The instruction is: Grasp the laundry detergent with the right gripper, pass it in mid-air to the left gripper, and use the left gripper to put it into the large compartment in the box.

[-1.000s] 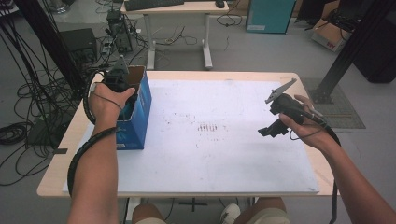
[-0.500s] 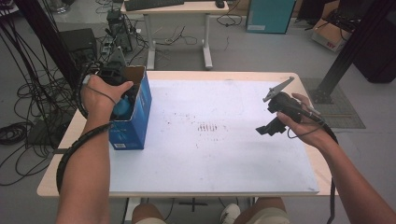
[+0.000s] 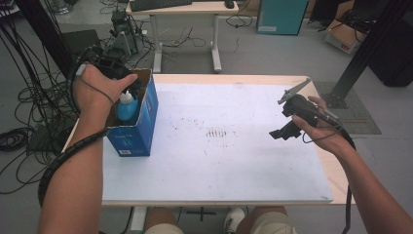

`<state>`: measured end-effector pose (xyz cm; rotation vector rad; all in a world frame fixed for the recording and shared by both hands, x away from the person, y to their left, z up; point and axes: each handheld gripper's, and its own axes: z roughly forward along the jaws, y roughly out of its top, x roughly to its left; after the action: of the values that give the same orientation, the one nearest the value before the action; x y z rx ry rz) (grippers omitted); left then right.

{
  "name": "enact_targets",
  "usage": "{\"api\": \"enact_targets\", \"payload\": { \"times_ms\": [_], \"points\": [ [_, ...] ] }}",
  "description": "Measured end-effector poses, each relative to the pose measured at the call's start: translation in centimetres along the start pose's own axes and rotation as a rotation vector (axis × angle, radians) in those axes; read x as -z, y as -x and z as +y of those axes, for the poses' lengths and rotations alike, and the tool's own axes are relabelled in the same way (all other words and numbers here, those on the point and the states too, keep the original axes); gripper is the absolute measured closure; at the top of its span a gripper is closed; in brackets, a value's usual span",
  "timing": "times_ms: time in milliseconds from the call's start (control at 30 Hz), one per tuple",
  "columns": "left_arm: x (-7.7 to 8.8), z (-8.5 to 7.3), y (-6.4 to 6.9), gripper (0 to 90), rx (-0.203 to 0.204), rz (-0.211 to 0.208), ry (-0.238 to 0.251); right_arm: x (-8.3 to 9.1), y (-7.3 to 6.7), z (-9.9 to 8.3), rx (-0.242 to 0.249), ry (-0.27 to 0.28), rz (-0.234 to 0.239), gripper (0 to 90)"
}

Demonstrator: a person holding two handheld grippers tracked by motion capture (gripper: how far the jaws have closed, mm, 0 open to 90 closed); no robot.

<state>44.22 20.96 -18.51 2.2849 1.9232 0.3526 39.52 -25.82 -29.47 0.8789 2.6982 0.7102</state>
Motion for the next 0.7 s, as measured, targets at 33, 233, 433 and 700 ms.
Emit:
{"api": "enact_targets", "payload": {
  "times_ms": [33,233,433,700],
  "points": [
    [0.5,0.2,0.6,15.5,-0.017,-0.006,0.017,0.0,0.1,0.0,0.007,0.002,0.001,3.7],
    [1.4,1.4,4.5,11.2,-0.104,-0.067,0.081,-0.1,0.1,0.3,0.007,-0.022,0.003,3.8],
    [-0.1,2.8,8.9,8.3,-0.200,-0.150,0.094,-0.4,0.3,0.5,0.013,-0.034,0.006,3.8],
    [-1.8,4.3,13.0,7.8,-0.281,-0.195,0.101,0.4,1.1,0.3,0.009,-0.036,-0.011,3.7]
  ]
}}
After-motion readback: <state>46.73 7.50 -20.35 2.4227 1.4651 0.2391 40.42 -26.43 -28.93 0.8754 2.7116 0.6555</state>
